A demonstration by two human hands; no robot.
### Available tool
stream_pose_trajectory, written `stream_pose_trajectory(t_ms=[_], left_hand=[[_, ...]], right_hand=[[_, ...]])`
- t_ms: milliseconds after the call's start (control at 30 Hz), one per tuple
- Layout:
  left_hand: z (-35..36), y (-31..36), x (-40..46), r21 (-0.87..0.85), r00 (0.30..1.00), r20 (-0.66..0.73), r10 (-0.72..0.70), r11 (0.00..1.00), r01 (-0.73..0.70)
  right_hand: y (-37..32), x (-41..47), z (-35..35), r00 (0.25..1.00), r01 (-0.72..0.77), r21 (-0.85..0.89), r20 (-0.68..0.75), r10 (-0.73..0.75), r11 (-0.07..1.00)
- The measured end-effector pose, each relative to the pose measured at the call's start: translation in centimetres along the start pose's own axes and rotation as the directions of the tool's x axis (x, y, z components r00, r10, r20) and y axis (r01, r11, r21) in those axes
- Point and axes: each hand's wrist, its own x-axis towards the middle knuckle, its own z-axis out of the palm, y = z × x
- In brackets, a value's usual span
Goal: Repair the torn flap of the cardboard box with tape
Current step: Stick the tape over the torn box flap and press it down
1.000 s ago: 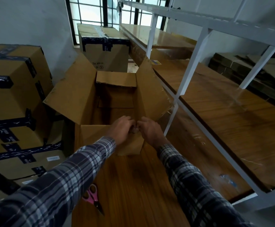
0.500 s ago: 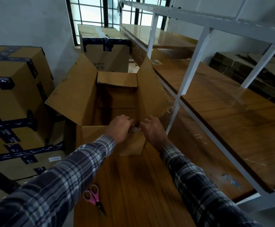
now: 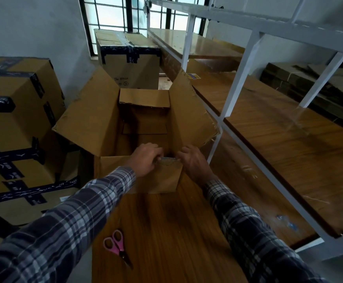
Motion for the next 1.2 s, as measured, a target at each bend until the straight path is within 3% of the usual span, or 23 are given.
stream_pose_trajectory(t_ms=[200, 300, 433, 767, 1200], left_hand=[[-0.4, 0.1, 0.3, -0.002, 0.998, 0.057, -0.023, 1.000, 0.023], [-0.4, 1.7, 0.7, 0.020, 1.000, 0.006, -0.015, 1.000, 0.015], [0.0, 3.2, 1.1, 0.044, 0.998, -0.063, 0.026, 0.999, -0.024], [0.3, 1.9, 0.6, 0.019, 0.996, -0.032, 0.084, 0.996, -0.083], [-0.7, 1.4, 0.9, 0.168, 1.000, -0.014, -0.009, 0.986, 0.011]], right_hand=[[0.1, 0.4, 0.2, 0.996, -0.070, 0.023, 0.049, 0.068, 0.997], [-0.1, 0.7, 0.8, 0.993, -0.103, 0.052, 0.059, 0.100, 0.993], [-1.4, 0.5, 1.3, 0.996, -0.083, 0.045, 0.035, 0.081, 0.996], [-1.1, 0.8, 1.4, 0.998, 0.003, 0.122, 0.069, -0.011, 0.993], [-1.5, 1.1, 1.0, 0.996, -0.083, 0.059, 0.037, 0.081, 0.995]])
